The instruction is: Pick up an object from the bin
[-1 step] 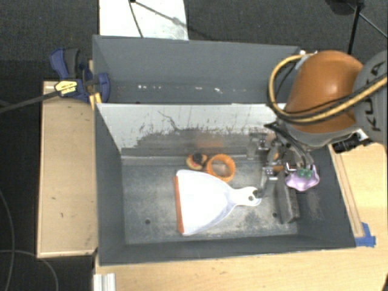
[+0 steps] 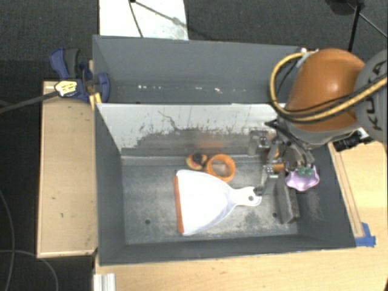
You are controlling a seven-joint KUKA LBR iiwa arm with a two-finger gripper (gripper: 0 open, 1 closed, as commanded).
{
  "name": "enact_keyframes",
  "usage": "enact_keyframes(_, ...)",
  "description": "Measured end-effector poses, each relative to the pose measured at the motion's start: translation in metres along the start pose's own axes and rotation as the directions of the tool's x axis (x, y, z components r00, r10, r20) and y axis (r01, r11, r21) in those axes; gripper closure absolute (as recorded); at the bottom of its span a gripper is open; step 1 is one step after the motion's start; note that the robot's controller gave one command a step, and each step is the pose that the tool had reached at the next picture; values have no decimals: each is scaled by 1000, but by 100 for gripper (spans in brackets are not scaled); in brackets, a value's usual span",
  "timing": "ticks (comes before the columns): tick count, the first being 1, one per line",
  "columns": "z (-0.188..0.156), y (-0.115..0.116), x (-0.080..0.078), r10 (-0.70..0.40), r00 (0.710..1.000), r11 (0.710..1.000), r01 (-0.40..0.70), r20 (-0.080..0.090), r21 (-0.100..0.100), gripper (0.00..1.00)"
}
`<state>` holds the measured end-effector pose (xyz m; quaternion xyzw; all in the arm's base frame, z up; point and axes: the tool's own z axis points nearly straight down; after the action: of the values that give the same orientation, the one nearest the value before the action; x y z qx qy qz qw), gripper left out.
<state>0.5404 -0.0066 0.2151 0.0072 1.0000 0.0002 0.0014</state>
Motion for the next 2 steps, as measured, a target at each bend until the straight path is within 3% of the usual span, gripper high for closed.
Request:
enact_keyframes(1,47,15,16,-54,999,999,54,7,1,0)
enact_keyframes(2,84,7,27,-45,999,999,45,-2,-1,0)
